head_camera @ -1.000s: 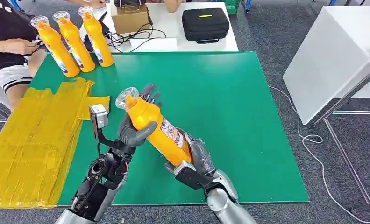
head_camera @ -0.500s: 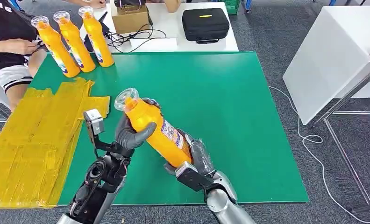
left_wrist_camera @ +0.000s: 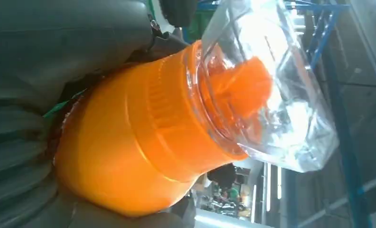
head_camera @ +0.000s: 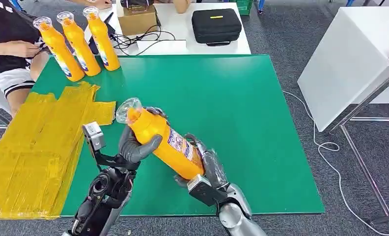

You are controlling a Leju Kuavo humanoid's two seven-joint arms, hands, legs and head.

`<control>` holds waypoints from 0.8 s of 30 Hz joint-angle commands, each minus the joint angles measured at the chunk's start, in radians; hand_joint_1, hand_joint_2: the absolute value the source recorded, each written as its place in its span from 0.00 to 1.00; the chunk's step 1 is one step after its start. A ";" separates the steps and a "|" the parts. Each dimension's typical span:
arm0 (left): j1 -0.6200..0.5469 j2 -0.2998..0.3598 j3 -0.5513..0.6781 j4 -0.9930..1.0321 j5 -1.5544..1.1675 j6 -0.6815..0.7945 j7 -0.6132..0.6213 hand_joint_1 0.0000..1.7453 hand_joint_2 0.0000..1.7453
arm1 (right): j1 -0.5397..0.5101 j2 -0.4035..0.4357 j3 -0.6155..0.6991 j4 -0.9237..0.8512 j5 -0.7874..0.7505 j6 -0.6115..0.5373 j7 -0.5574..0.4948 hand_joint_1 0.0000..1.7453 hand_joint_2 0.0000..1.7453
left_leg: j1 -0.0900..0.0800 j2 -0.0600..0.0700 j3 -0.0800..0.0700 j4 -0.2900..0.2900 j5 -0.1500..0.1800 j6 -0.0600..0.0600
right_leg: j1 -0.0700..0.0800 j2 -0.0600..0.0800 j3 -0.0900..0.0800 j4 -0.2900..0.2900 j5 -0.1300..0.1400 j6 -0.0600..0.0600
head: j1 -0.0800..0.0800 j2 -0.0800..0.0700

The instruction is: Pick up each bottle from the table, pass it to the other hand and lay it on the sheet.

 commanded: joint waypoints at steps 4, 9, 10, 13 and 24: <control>-0.045 0.036 0.120 -0.046 -0.047 0.055 -0.019 1.00 1.00 | 0.088 -0.089 -0.078 -0.292 -0.006 -0.086 -0.001 0.00 1.00 | 0.000 0.000 0.002 0.000 -0.001 -0.001 | 0.000 -0.001 0.002 0.000 -0.001 0.000 | 0.000 0.000; -0.031 0.053 0.151 -0.159 -0.301 0.186 -0.176 1.00 1.00 | 0.152 -0.098 -0.130 -0.450 -0.147 -0.088 -0.081 0.00 1.00 | 0.000 -0.002 0.004 0.000 -0.002 -0.001 | 0.000 -0.003 0.005 0.000 -0.003 0.000 | 0.000 0.000; -0.022 0.058 0.161 -0.187 -0.358 0.222 -0.185 1.00 1.00 | 0.177 -0.102 -0.144 -0.500 -0.179 -0.076 -0.103 0.00 1.00 | 0.001 -0.002 0.005 0.001 -0.004 -0.001 | 0.001 -0.004 0.006 0.001 -0.004 0.001 | 0.000 0.000; -0.004 0.068 0.177 -0.229 -0.439 0.272 -0.195 1.00 1.00 | 0.209 -0.110 -0.162 -0.576 -0.221 -0.050 -0.129 0.00 1.00 | 0.000 -0.001 0.002 0.000 -0.002 0.000 | 0.000 -0.002 0.002 0.000 -0.002 0.000 | 0.000 0.000; -0.002 0.066 0.176 -0.223 -0.443 0.272 -0.196 1.00 1.00 | 0.207 -0.104 -0.163 -0.570 -0.221 -0.049 -0.127 0.00 1.00 | 0.000 0.000 0.004 -0.001 -0.002 -0.001 | 0.000 -0.001 0.004 -0.001 -0.002 0.000 | 0.000 0.000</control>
